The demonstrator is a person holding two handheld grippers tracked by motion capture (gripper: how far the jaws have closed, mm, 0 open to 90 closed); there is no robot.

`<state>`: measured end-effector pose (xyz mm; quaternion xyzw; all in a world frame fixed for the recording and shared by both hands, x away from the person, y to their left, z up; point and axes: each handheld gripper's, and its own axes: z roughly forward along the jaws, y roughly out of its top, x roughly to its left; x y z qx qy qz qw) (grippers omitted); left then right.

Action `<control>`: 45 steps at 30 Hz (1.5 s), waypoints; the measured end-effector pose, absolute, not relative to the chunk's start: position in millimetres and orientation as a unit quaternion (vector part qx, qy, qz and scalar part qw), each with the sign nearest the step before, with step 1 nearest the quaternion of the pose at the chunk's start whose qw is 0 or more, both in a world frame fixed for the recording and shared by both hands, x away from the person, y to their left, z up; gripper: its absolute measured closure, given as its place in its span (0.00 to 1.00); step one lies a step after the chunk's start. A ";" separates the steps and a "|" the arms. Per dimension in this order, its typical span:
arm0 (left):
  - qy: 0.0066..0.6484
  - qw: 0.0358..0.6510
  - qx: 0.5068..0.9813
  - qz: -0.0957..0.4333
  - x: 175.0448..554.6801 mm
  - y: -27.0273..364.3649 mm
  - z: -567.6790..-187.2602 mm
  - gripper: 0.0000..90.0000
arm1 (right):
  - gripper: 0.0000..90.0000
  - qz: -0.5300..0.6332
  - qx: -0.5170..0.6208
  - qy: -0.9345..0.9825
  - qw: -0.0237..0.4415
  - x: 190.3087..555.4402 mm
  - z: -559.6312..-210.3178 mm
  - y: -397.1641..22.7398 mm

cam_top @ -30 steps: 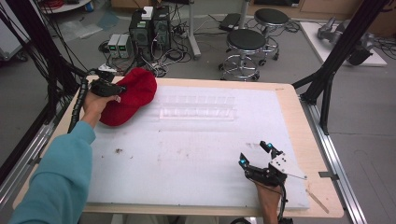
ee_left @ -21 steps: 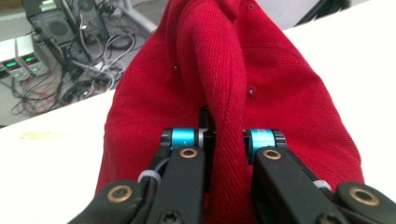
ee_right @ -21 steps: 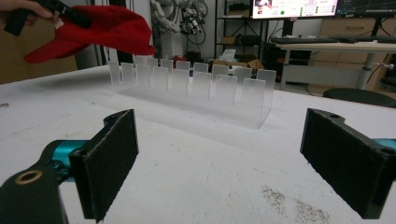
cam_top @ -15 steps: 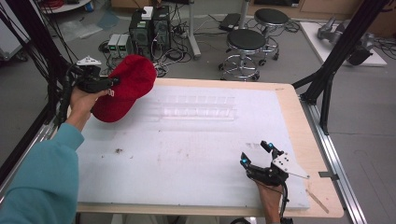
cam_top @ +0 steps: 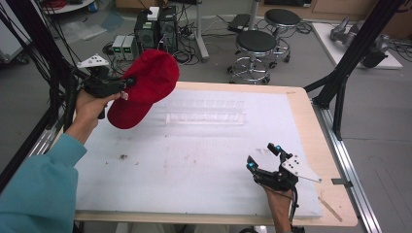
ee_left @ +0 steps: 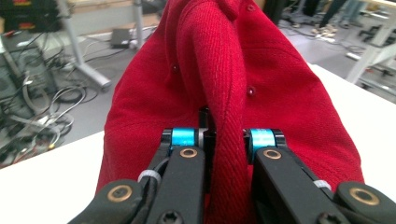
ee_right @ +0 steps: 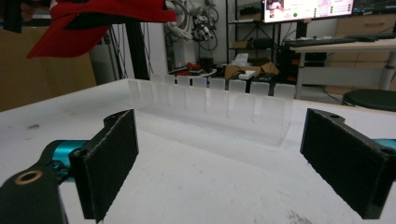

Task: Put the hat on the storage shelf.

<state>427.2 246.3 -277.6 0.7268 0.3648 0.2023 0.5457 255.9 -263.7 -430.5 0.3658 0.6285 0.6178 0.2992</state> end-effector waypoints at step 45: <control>0.202 0.625 0.746 0.105 355.4 104.9 -284.7 0.97 | 0.20 0.699 0.280 0.647 0.122 249.2 -378.5 -150.8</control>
